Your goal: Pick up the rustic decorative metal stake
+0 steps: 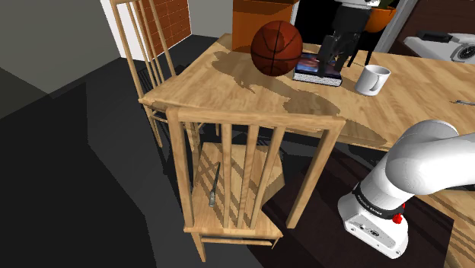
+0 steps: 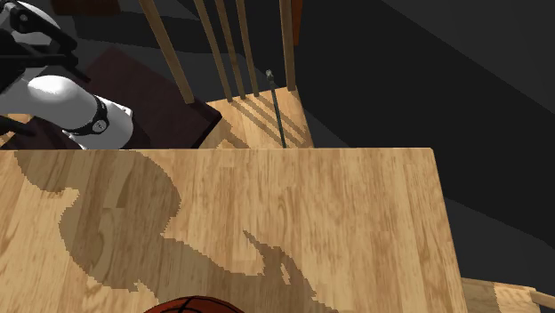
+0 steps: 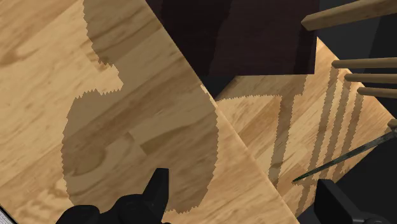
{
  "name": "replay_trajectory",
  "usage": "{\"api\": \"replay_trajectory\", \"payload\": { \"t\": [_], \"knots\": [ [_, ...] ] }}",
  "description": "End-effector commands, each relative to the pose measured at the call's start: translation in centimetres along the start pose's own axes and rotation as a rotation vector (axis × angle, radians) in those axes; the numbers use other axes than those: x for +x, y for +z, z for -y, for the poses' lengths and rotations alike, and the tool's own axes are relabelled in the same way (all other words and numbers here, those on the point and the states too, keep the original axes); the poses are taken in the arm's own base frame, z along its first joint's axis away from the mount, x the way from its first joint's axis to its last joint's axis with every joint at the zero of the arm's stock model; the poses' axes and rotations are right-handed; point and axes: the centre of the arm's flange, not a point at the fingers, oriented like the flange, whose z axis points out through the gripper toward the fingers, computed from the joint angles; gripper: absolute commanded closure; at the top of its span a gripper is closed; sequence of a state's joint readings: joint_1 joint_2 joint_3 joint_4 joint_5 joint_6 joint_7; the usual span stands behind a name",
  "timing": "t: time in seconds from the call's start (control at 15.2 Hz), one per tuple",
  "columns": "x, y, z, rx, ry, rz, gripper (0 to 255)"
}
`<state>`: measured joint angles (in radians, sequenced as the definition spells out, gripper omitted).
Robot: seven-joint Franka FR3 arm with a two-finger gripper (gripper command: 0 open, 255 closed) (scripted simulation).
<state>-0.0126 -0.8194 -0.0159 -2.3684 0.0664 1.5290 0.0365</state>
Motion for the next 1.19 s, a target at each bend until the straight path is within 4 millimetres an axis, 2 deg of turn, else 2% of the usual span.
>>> {"api": "replay_trajectory", "payload": {
  "t": [0.0,1.12],
  "knots": [
    [0.0,0.0,0.0,0.0,0.0,0.0,0],
    [5.6,17.3,12.9,0.035,0.318,0.069,0]
  ]
}}
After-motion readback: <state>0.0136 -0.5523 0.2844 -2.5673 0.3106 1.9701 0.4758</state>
